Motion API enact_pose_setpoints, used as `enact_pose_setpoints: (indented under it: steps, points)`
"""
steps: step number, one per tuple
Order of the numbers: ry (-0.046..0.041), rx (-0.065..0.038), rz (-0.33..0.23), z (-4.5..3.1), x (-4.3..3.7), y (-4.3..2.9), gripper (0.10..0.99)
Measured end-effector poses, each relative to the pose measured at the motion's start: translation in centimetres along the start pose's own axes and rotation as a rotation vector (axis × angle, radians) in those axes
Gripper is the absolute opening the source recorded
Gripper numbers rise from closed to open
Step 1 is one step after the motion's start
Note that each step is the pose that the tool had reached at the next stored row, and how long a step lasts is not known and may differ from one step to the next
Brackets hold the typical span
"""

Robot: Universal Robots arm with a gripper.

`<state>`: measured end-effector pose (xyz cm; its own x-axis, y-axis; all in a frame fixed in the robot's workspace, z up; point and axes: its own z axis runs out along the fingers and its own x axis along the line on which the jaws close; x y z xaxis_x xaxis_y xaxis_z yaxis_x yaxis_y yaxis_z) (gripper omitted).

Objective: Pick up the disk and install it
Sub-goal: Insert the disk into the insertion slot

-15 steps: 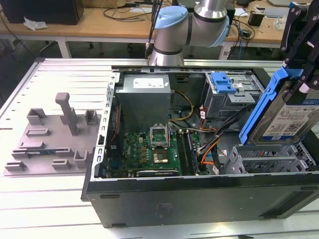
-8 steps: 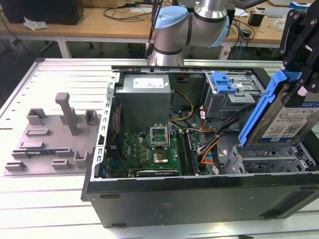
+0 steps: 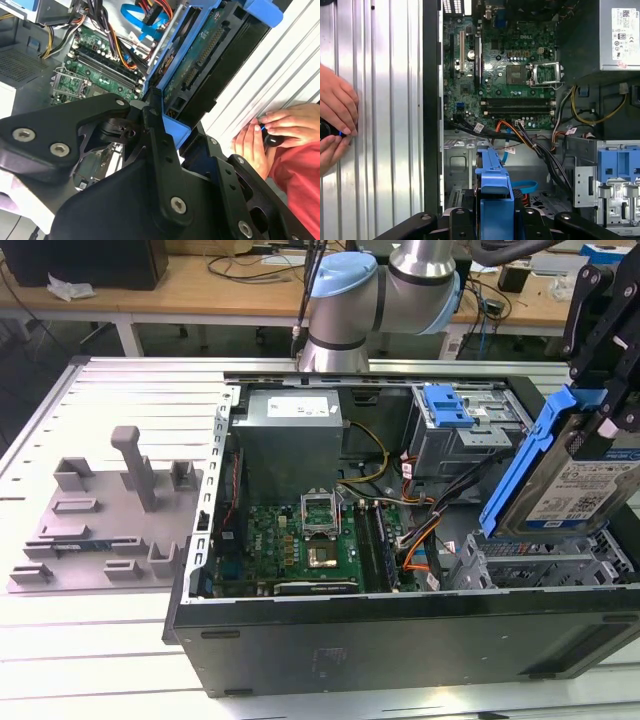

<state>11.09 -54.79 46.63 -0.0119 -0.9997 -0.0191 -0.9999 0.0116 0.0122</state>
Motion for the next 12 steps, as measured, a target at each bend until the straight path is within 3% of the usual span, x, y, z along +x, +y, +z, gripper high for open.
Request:
enact_pose_setpoints:
  steps: [12]
  points:
    - [0.0001, 0.000, 0.000, 0.55, 0.16, -0.09, 0.365]
